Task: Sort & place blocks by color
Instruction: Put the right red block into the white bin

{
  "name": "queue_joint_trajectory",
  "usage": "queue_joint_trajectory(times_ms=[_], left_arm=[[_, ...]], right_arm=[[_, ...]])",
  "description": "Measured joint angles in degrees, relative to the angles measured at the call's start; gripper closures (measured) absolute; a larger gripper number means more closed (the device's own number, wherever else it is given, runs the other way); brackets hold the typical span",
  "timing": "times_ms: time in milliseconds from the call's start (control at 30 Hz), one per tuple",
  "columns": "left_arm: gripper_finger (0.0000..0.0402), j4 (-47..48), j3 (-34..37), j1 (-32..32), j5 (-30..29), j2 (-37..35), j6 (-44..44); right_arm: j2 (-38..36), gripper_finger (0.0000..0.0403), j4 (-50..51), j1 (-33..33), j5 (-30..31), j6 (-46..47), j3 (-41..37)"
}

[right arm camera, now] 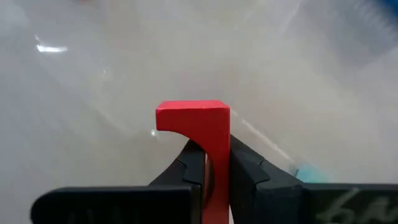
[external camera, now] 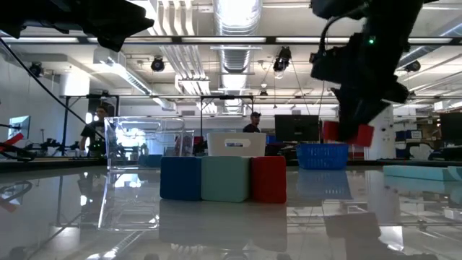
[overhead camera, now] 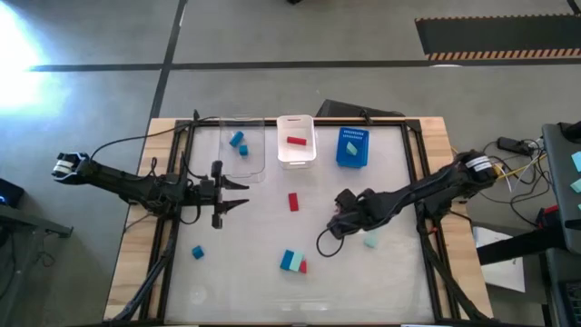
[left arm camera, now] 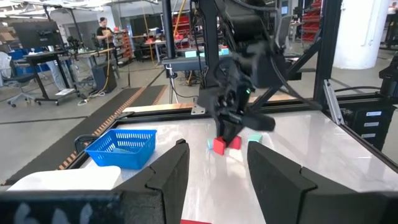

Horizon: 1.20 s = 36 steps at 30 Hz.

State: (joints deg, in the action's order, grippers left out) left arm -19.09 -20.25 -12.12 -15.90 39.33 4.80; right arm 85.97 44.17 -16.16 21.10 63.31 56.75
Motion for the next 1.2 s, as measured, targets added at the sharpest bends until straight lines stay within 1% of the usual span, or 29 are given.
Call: queue_joint_trajectory(times_ms=[133,267,400,567,667,767,900,1067,1200], left_arm=[[0.0254,-0.1,0.0,0.0,0.0,0.0,0.0],[0.0254,-0.2,0.0,0.0,0.0,0.0,0.0],[0.0254,-0.2,0.0,0.0,0.0,0.1,0.0],[0.0254,-0.2,0.0,0.0,0.0,0.1,0.0],[0.0254,-0.1,0.0,0.0,0.0,0.1,0.0],[0.0254,0.0,0.0,0.0,0.0,0.4,0.0],[0.0254,0.0,0.0,0.0,0.0,1.2,0.0],[0.0254,0.0,0.0,0.0,-1.0,2.3,0.0],[0.0254,0.0,-0.7,0.0,-3.7,2.5,2.7]], right_arm=[[-3.0,0.0379,-1.3,2.2,4.0,-4.7,0.0],[-5.5,0.0379,-6.6,5.8,7.1,-12.3,0.0],[-6.5,0.0380,-16.3,10.4,8.9,-24.3,0.0],[-5.2,0.0380,-33.3,17.5,8.8,-41.0,0.0],[-3.7,0.0380,-43.3,21.8,7.6,-49.9,0.0],[-1.7,0.0380,-53.4,26.1,3.8,-56.2,0.0],[1.8,0.0380,-64.6,31.0,-2.4,-61.8,0.0],[6.8,0.0380,-73.9,35.5,-6.4,-65.4,0.0],[10.0,0.0380,-76.1,37.7,-6.5,-64.0,0.0]])
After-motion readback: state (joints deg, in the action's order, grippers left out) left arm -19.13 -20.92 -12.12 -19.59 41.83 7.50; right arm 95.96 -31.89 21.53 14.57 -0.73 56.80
